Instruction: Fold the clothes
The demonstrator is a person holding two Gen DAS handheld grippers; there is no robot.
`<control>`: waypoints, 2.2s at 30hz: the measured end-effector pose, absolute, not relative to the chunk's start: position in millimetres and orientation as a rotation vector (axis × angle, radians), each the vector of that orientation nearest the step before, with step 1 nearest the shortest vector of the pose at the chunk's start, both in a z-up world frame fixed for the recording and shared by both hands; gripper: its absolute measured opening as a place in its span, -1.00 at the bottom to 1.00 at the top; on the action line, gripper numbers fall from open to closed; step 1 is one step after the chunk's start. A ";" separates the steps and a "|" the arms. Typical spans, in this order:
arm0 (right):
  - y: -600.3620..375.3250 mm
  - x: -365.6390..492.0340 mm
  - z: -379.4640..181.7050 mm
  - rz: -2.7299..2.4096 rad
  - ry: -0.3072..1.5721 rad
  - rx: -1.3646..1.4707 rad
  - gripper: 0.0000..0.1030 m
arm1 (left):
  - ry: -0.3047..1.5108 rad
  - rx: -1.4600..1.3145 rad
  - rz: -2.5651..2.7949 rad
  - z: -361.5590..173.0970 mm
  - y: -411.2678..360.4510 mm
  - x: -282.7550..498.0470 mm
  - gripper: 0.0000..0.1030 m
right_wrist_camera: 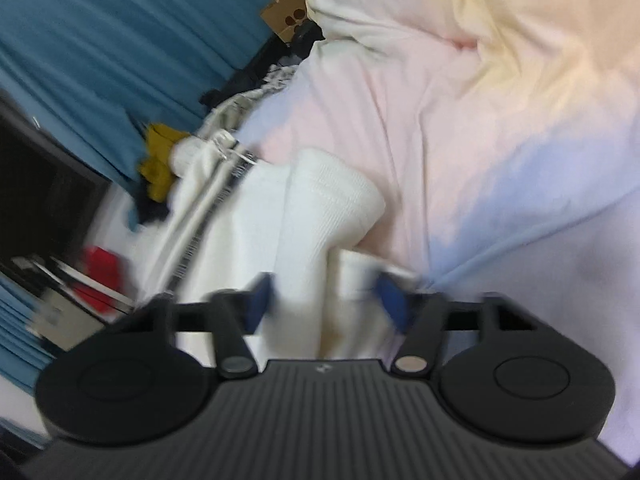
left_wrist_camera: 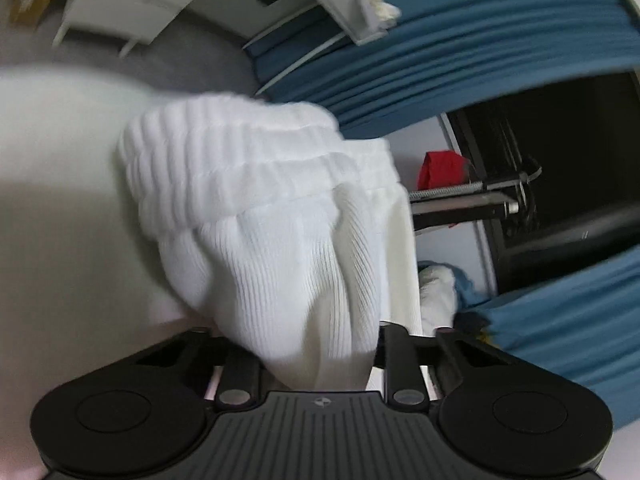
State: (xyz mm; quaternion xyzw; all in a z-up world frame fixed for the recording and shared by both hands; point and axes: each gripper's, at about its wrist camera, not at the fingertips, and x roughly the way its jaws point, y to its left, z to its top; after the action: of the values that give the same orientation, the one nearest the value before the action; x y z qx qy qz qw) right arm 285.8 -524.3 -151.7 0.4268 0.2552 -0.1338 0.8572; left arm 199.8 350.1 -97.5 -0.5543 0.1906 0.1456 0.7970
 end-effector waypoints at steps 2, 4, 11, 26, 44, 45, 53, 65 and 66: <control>-523.6 280.7 -150.8 -0.293 0.539 0.884 -0.72 | 0.404 -1.170 0.313 -83.6 350.2 196.5 -0.74; -524.8 270.7 -144.6 -0.291 0.506 0.906 -0.76 | 0.399 -1.173 0.308 -70.0 352.5 189.0 -0.77; -534.5 206.5 -104.2 -0.234 0.357 1.030 -0.78 | 0.404 -1.125 0.271 -3.8 356.9 167.0 -0.79; -569.9 92.6 -154.0 -0.284 0.534 1.344 -0.78 | 0.555 -1.068 0.247 49.0 367.4 -2.5 -0.77; -578.0 83.2 -174.5 -0.239 0.650 1.383 0.23 | 0.643 -0.780 0.223 -9.2 339.5 -111.5 0.18; -578.2 87.2 -178.6 -0.221 0.680 1.375 0.23 | 0.632 -0.748 0.231 -4.3 332.4 -118.4 0.18; -576.8 124.5 -191.5 -0.061 0.651 1.295 0.24 | 0.529 -0.563 0.206 44.9 258.0 -123.5 0.22; -566.8 153.5 -182.7 0.023 0.470 1.174 0.23 | 0.592 -0.338 -0.053 31.8 87.9 8.1 0.26; -566.1 154.3 -182.4 0.021 0.470 1.164 0.23 | 0.607 -0.306 -0.065 22.4 74.6 22.6 0.26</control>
State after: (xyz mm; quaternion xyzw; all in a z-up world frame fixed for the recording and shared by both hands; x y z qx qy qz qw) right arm 154.3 -566.1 -182.4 0.5445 0.2199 0.0100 0.8094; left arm 22.6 74.6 22.4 -0.1500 0.2978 -0.0317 0.9422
